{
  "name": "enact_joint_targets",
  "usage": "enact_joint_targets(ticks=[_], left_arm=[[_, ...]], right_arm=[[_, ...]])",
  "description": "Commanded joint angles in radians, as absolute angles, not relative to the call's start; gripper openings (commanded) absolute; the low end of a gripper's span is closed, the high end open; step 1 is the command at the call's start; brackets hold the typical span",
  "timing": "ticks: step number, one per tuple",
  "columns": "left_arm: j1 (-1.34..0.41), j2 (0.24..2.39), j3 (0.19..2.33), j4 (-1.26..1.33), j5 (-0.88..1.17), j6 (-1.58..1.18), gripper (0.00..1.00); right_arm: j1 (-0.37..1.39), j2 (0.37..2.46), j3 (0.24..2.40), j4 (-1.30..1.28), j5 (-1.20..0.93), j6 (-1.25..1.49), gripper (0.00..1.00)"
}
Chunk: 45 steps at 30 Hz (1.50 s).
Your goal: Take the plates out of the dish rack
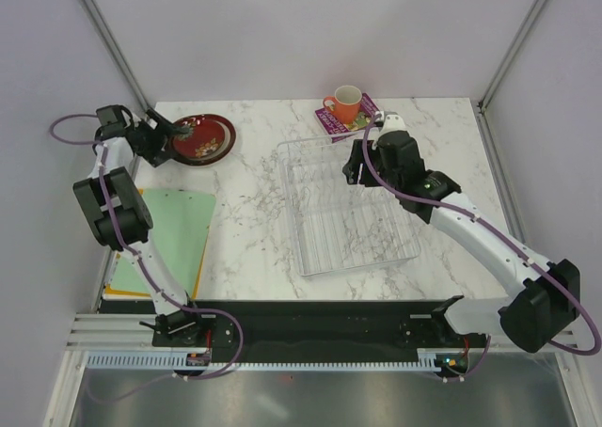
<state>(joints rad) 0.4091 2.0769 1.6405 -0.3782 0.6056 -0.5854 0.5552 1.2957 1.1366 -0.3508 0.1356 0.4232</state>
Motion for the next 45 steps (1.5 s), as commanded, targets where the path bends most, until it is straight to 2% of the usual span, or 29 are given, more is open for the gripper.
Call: enact_joint_targets(ticks=[1,3,10,15,23,29,33,37,45], left_arm=[[0.43,1.95,1.678,-0.48,0.469,-0.485,1.0],[0.43,1.913,1.672,-0.482,0.448,-0.471,1.0],[0.399,1.705,1.563,-0.462,0.509,-0.428,1.0],[0.313,1.49,1.485,-0.46,0.506,-0.324,1.0],[0.074,1.166,1.287,-0.413,0.367,-0.198,1.0],[-0.03,0.948,1.154,-0.387,0.348,-0.193,1.0],[-0.093,0.816,1.023,-0.327,0.263,-0.187,1.0],[-0.11,0.778,0.925,-0.308,0.221,-0.169,1.0],[-0.161,0.83,0.927,-0.275,0.183,-0.161,1.0]], right_arm=[[0.552,1.27,1.129,-0.316,0.126,0.437,0.68],[0.552,1.272,1.131,-0.316,0.129,0.436,0.69],[0.552,1.247,1.126,-0.344,0.221,0.39,0.83],[0.552,1.229,1.123,-0.38,0.288,0.339,0.98],[0.552,1.149,1.074,-0.396,0.417,0.258,0.98],[0.554,1.094,1.036,-0.41,0.452,0.241,0.98],[0.552,1.063,1.0,-0.402,0.521,0.21,0.98],[0.555,1.048,0.973,-0.4,0.589,0.173,0.98],[0.557,0.914,0.868,-0.328,0.701,0.138,0.98]])
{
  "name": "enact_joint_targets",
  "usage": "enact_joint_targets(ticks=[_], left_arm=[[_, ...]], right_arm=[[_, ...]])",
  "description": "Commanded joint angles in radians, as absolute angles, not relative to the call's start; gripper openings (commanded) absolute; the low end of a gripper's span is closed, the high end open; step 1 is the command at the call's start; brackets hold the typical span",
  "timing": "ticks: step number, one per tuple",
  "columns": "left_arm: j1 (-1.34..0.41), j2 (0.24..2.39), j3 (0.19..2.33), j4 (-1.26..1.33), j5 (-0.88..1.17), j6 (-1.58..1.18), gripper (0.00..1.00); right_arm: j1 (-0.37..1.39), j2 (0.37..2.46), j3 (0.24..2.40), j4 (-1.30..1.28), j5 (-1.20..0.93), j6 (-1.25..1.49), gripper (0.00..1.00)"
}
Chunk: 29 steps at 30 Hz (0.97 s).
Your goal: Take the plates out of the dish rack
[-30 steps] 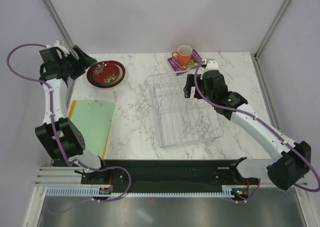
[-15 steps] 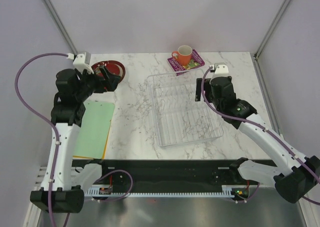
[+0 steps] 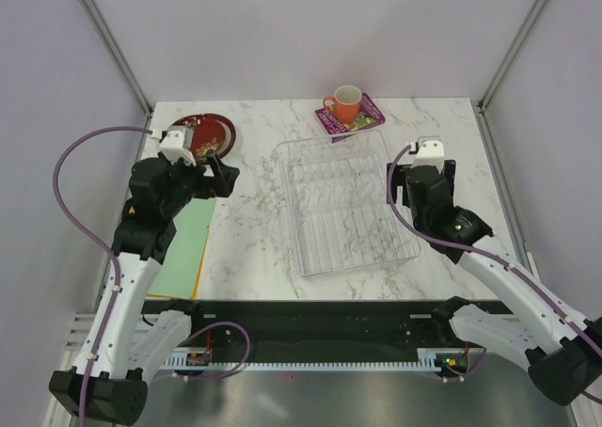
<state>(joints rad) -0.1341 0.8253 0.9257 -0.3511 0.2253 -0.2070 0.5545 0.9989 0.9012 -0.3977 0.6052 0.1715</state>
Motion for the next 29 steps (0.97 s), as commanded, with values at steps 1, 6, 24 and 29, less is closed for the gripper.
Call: enact_joint_targets(ticks=[1,6,24,29], left_arm=[[-0.17,0.831,0.923,-0.27,0.172,-0.163,1.0],[-0.202,0.85,0.907,-0.242,0.14,-0.169,1.0],[-0.232,0.851,0.881,-0.236,0.038,-0.172,1.0],[-0.247,0.867,0.873,-0.232,0.008,-0.172,1.0]], right_arm=[[0.557,0.902,0.864,-0.321,0.706,0.138,0.98],[0.557,0.89,0.847,-0.302,0.729,0.13,0.98],[0.557,0.891,0.813,-0.249,0.683,0.14,0.98],[0.555,0.888,0.788,-0.219,0.695,0.129,0.98]])
